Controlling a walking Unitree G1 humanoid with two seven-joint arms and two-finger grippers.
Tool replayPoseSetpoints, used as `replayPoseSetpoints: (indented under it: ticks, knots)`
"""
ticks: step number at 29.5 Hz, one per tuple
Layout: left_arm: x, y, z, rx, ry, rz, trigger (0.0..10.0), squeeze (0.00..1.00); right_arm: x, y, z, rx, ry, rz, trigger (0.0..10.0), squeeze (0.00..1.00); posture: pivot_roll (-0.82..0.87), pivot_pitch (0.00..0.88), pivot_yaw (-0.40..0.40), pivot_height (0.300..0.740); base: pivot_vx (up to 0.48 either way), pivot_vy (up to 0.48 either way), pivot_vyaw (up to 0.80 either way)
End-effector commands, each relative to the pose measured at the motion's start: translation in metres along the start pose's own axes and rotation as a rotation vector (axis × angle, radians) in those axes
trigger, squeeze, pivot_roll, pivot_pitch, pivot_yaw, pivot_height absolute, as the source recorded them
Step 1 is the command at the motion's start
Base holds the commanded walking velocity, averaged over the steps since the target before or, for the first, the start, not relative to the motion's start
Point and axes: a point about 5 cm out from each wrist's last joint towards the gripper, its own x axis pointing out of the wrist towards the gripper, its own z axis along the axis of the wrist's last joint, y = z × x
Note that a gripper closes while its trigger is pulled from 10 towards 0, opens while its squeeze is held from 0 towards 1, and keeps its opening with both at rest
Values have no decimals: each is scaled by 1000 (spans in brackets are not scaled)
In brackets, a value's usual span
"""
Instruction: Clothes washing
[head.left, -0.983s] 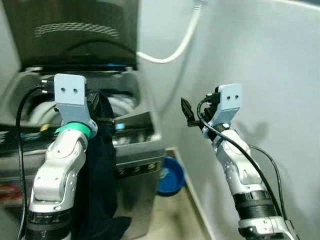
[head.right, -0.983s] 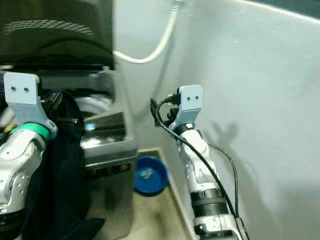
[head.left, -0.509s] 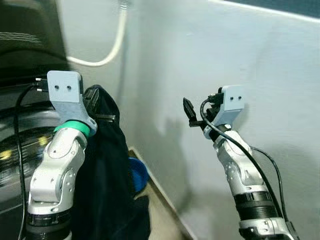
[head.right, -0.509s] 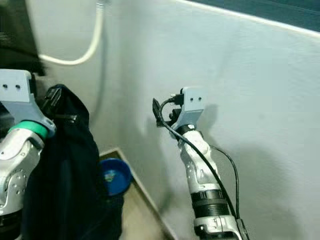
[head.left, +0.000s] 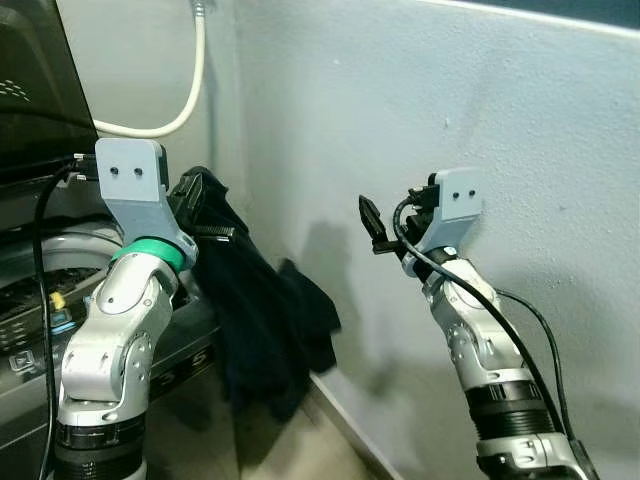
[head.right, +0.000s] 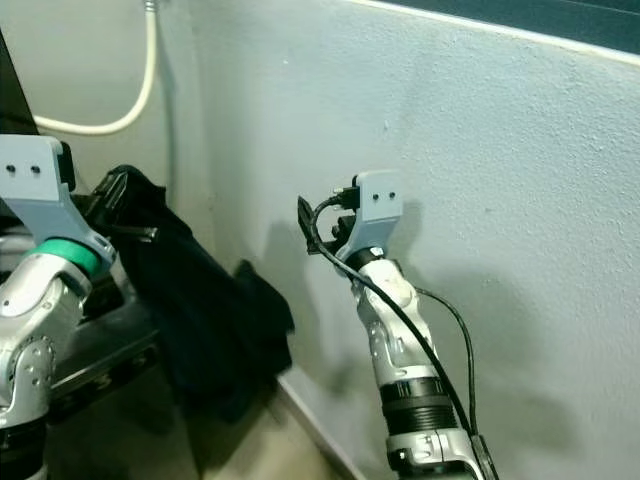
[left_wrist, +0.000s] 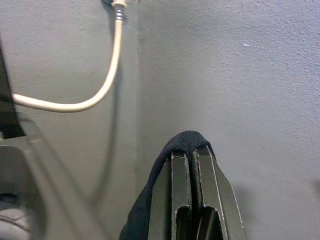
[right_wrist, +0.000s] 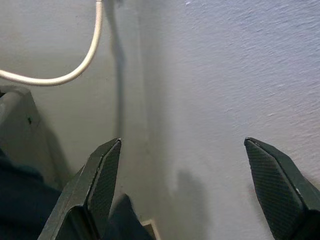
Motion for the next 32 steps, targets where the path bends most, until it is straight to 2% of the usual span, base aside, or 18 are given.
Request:
replayPoseSetpoints:
  ticks: [1, 5, 8, 9, 13, 18, 32]
  knots:
    - [-2, -1, 9, 3, -43, -3, 10000, 0, -2, 1, -2, 7, -1, 1, 10000, 0, 16, 70, -22, 740, 0, 480, 0]
    - [-2, -1, 9, 3, -42, -5, 10000, 0, -2, 2, -2, 7, -1, 3, 10000, 0, 19, 70, -24, 740, 0, 480, 0]
    - [-1, -1, 11, 6, -45, -9, 10000, 0, -1, 4, -2, -21, 1, 18, 10000, 0, 21, 69, -24, 740, 0, 480, 0]
    - [-1, 0, 13, 10, -51, -9, 10000, 0, 0, 6, -2, -59, 4, 29, 10000, 0, 22, 67, -25, 740, 0, 480, 800]
    - [0, 1, 14, 12, -53, -6, 10000, 0, 1, 7, -3, -42, 1, 23, 10000, 0, 24, 66, -25, 740, 0, 480, 773]
    - [0, 2, 14, 17, -51, -1, 10000, 0, 1, 6, -4, -6, 6, 12, 10000, 0, 27, 61, -25, 740, 0, 480, 0]
    - [2, 3, 19, 57, -73, 13, 10000, 0, -1, 2, -4, -11, -2, 5, 10000, 0, 24, 67, -20, 740, 0, 0, 0]
